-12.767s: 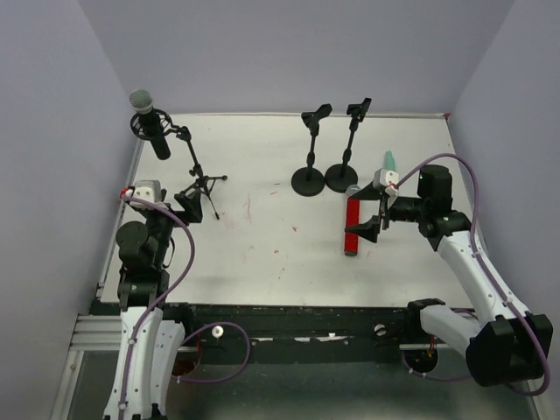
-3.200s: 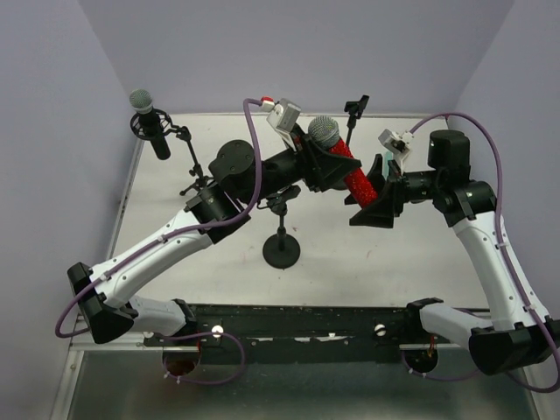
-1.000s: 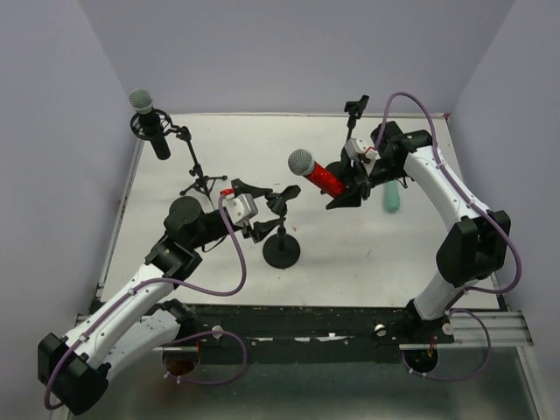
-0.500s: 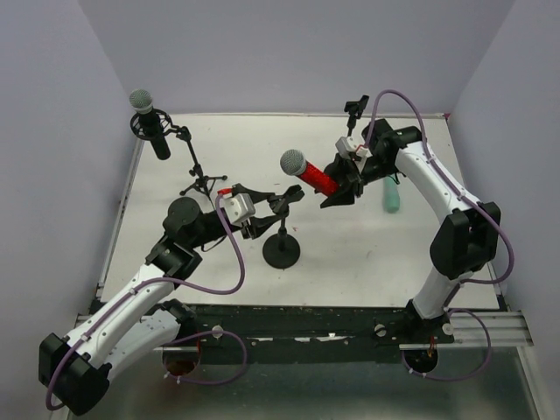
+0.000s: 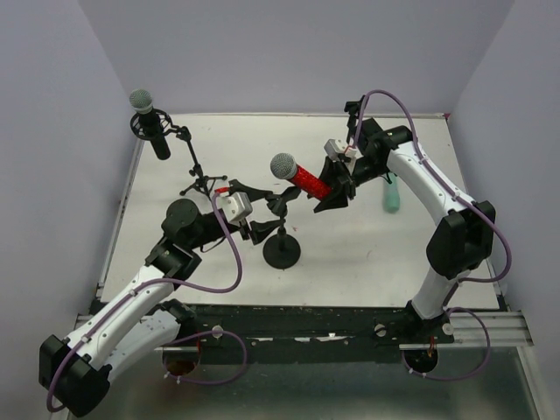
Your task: Attach the microphones to the stand
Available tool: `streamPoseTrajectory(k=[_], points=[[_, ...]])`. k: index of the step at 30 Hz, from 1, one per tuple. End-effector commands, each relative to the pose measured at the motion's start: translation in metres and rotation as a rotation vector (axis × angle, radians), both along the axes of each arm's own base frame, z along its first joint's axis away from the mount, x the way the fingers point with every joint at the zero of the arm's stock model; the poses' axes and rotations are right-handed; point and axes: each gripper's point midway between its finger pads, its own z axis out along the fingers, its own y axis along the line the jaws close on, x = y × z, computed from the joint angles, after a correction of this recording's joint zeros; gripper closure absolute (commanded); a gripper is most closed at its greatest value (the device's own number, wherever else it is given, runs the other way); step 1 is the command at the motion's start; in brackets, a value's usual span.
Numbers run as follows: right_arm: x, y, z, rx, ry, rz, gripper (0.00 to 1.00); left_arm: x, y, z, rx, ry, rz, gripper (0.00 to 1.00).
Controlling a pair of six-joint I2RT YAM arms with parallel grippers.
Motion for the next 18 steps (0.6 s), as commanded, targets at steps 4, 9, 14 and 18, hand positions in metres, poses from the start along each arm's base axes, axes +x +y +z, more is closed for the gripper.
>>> streamPoseTrajectory(k=[4,9,14,18], points=[[0.002,0.0031,0.0031,-0.001,0.006,0.001,1.0,-0.0061,0.0009,-0.0005,-0.007,0.01,-0.017,0.24],[0.0033,0.0034,0.0015,-0.004,0.006,0.001,1.0,-0.0064,0.001,0.0009,-0.011,0.013,-0.019,0.67],[0.0015,0.0028,0.0014,0.001,-0.004,0.011,1.0,-0.0071,0.0013,-0.0004,-0.013,0.025,-0.025,1.0],[-0.0024,0.0044,-0.0013,0.011,-0.015,0.035,1.0,-0.0069,0.0007,-0.0014,-0.019,0.034,-0.029,1.0]])
